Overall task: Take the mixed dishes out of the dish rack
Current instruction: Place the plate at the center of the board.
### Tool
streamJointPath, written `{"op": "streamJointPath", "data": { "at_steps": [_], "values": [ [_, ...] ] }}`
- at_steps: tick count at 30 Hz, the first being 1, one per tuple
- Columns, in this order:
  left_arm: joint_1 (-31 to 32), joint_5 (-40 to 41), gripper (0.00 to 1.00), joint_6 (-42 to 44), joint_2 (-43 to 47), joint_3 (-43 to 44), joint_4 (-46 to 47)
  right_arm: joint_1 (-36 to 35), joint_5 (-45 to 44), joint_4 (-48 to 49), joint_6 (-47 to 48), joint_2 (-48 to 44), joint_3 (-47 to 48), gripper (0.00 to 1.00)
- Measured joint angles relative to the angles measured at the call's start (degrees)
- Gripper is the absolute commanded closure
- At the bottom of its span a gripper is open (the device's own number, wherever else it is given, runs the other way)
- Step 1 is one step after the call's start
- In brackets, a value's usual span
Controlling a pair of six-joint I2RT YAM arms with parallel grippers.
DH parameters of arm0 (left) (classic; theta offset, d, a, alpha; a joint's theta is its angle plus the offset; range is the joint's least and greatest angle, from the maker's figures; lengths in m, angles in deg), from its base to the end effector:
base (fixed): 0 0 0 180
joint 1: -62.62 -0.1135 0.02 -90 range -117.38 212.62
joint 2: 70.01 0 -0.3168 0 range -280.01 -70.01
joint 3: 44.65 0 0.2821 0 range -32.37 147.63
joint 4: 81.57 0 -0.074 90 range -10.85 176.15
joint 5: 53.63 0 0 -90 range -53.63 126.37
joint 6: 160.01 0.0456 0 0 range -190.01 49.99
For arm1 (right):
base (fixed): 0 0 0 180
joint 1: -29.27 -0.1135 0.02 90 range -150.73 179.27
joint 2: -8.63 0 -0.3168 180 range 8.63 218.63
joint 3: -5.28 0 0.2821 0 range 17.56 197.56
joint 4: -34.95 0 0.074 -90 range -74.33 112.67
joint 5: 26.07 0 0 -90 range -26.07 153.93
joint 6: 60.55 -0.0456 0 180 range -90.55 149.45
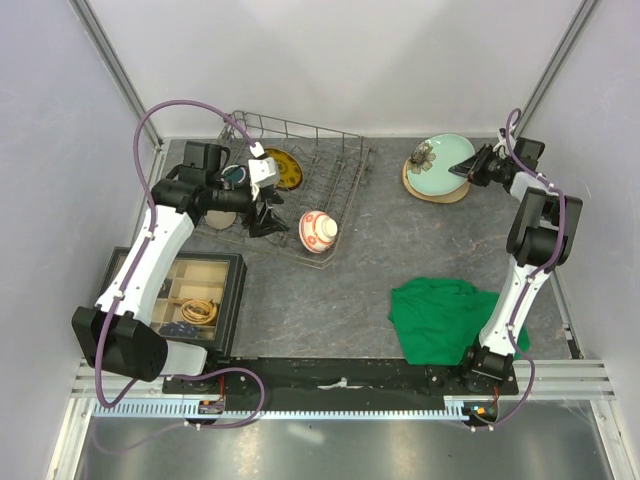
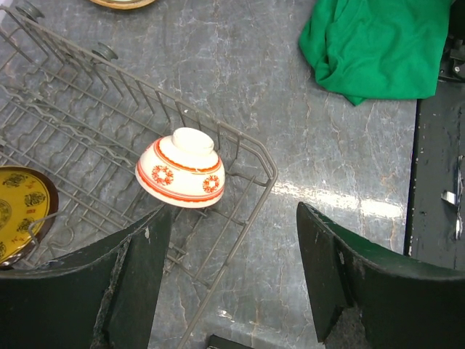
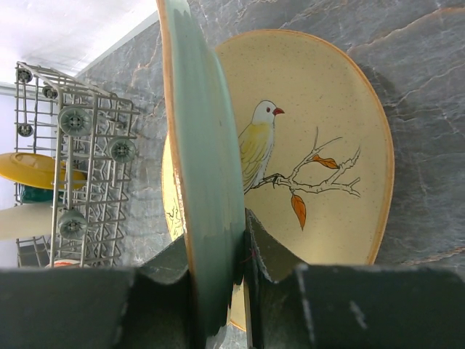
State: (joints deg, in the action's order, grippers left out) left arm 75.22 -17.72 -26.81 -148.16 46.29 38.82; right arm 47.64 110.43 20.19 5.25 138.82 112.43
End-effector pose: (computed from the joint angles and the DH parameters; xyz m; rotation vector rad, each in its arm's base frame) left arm 0.2837 -0.1013 0.4125 1.3372 1.6325 -0.8026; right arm 0.5488 -0.1474 0.1805 0.3507 2.1185 0.9540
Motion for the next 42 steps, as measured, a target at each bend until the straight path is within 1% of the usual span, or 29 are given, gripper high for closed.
{"op": "streamJointPath", "data": {
  "at_steps": [3, 5, 7, 9, 10, 12, 13, 15, 16, 19, 22, 30, 42],
  "values": [
    [0.0, 0.0, 0.24, 0.07, 0.0, -0.59, 0.07, 0.09, 0.0, -0.13, 0.15, 0.07, 0.0, 0.87],
    [0.0, 0.0, 0.24, 0.13, 0.0, -0.85, 0.17, 0.15, 0.02, -0.15, 0.44, 0.07, 0.02, 0.82],
    [0.0, 0.0, 0.24, 0.2, 0.0, -1.11, 0.35, 0.28, 0.02, -0.2, 0.52, 0.07, 0.07, 0.75],
    [0.0, 0.0, 0.24, 0.2, 0.0, -1.33, 0.39, 0.39, 0.17, -0.2, 0.57, 0.07, 0.07, 0.71],
    [0.0, 0.0, 0.24, 0.22, 0.0, -1.42, 0.5, 0.48, 0.37, -0.2, 0.57, 0.07, 0.11, 0.66],
    [0.0, 0.0, 0.24, 0.22, 0.0, -1.57, 0.63, 0.63, 0.66, -0.17, 0.7, 0.07, 0.33, 0.63],
    [0.0, 0.0, 0.24, 0.24, 0.0, -1.7, 0.72, 0.7, 0.61, -0.17, 0.9, 0.07, 0.44, 0.59],
    [0.0, 0.0, 0.24, 0.28, 0.02, -1.84, 0.72, 0.92, 0.7, -0.17, 1.03, 0.07, 0.46, 0.53],
    [0.0, 0.0, 0.24, 0.31, 0.02, -1.9, 0.74, 0.98, 0.79, -0.2, 1.2, 0.07, 0.46, 0.48],
    [0.0, 0.0, 0.24, 0.35, 0.11, -1.92, 0.76, 1.16, 0.81, -0.61, 1.77, 0.07, 0.52, 0.4],
    [0.0, 0.0, 0.24, 0.37, 0.15, -1.92, 0.76, 1.31, 0.72, -1.55, 2.51, 0.07, 0.55, 0.36],
    [0.0, 0.02, 0.24, 0.39, 0.22, -2.19, 0.76, 1.36, -1.42, -5.51, 6.67, 0.04, 0.87, 0.31],
    [0.0, 0.04, 0.24, 0.85, 0.26, -2.23, 0.76, 1.27, -6.75, -13.33, 14.71, -1.97, 2.38, 0.29]
  ]
}}
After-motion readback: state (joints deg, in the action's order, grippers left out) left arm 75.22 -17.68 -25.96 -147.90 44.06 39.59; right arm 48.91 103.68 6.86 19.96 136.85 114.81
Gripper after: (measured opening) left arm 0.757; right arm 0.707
